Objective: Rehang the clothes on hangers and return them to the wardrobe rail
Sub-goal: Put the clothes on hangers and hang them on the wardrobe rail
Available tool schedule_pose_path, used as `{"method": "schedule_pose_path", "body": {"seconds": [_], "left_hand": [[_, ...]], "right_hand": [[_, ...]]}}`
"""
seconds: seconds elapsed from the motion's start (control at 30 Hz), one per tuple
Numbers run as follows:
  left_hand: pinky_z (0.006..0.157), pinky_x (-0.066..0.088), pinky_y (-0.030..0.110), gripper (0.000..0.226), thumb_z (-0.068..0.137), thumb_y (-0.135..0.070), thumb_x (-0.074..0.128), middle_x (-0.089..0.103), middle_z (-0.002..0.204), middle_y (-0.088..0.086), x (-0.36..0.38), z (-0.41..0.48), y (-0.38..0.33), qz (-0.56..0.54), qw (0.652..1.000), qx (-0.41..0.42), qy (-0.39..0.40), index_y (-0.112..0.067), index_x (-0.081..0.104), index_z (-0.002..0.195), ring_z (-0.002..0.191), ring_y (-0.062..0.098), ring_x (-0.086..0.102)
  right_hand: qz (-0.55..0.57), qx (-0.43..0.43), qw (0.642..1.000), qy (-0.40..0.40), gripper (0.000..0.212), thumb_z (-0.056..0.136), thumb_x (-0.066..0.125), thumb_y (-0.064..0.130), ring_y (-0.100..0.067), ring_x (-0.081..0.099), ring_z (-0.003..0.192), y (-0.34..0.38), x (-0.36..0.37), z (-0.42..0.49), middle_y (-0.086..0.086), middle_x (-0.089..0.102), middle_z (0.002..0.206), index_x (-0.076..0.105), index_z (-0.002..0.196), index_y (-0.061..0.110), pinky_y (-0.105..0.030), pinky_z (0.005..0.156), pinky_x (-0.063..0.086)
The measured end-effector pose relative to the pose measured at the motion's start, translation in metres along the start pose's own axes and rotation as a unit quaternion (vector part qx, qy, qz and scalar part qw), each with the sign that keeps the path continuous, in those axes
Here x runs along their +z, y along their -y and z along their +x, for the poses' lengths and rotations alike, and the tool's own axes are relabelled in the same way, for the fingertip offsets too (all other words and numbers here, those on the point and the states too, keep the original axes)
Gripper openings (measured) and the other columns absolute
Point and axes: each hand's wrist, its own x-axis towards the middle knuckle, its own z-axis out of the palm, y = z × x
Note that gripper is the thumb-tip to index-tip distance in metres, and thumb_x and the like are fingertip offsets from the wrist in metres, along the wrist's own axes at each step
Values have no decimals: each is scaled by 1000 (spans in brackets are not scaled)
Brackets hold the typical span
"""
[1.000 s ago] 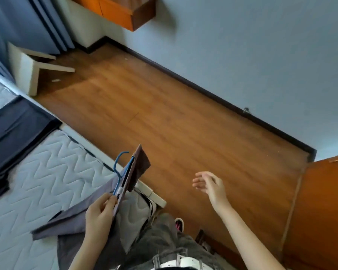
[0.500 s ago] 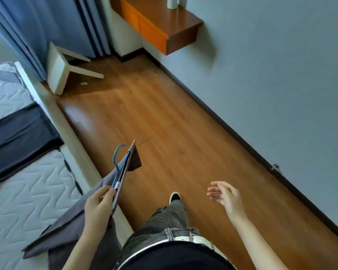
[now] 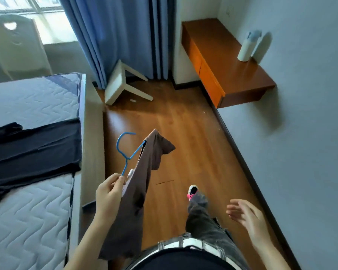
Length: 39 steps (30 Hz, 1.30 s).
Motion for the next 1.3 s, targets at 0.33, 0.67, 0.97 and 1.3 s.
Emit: {"method": "schedule_pose_path", "body": {"seconds": [0.33, 0.67, 0.97, 1.3], "left_hand": [[52, 31, 26, 25, 94, -10, 56, 51, 57, -5, 37, 55, -34, -23, 957, -113, -265, -14, 59, 70, 57, 11, 43], [58, 27, 30, 25, 94, -8, 54, 46, 56, -3, 40, 132, -46, -154, 842, -183, -484, -14, 61, 71, 54, 13, 37], [45, 24, 21, 24, 89, -20, 53, 38, 41, -7, -46, 246, -41, -195, 756, -195, -594, -15, 60, 66, 38, 7, 29], [40, 13, 14, 30, 97, -2, 44, 30, 42, -12, -113, 324, -20, -280, 590, -213, -727, -7, 52, 69, 34, 3, 21]], "right_hand": [[-138, -37, 947, 288, 29, 100, 40, 7, -28, 69, 73, 206, 138, 243, -19, 71, 84, 67, 96, -1, -38, 73, 55], [-261, -47, 857, 441, 27, 99, 41, 4, -22, 69, 63, 275, 336, 352, -20, 70, 83, 67, 92, 0, -27, 62, 56], [-305, -70, 800, 512, 25, 98, 42, 3, -24, 68, 64, 345, 523, 368, -21, 70, 85, 66, 97, -5, -30, 60, 56], [-355, -22, 714, 603, 20, 91, 49, 4, -31, 67, 79, 359, 753, 326, -20, 71, 89, 69, 95, 3, -41, 75, 55]]}}
